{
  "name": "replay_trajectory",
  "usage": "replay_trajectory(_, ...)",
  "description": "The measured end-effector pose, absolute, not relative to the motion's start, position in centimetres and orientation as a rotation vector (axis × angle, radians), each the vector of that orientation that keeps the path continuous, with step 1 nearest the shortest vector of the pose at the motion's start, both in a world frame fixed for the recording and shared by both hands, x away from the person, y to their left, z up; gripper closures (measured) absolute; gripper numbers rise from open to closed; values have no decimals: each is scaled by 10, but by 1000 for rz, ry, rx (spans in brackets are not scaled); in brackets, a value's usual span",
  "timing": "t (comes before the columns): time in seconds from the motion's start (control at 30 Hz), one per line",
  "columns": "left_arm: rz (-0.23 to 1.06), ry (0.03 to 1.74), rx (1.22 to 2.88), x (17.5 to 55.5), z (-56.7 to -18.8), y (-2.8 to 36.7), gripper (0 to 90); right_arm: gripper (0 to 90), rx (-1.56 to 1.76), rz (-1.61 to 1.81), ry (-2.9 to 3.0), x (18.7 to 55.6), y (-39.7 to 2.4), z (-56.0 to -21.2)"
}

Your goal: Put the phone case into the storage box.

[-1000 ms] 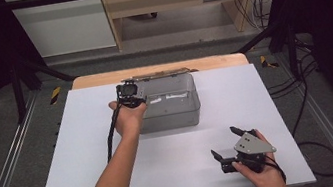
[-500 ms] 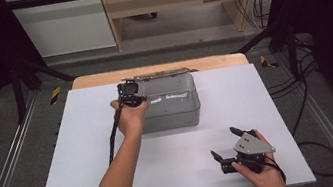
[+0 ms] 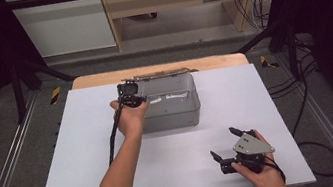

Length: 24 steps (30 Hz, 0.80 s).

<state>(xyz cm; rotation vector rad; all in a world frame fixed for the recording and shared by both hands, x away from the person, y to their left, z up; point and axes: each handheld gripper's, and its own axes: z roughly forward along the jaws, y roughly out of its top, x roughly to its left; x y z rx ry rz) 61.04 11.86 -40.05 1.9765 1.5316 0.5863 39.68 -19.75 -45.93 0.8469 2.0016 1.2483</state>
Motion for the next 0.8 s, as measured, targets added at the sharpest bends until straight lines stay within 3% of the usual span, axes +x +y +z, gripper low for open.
replay_trajectory(0.8, 627, 1539, 1993, 602, -400, 123, 810, 54, 839, 1243, 2014, 398, -196, -460)
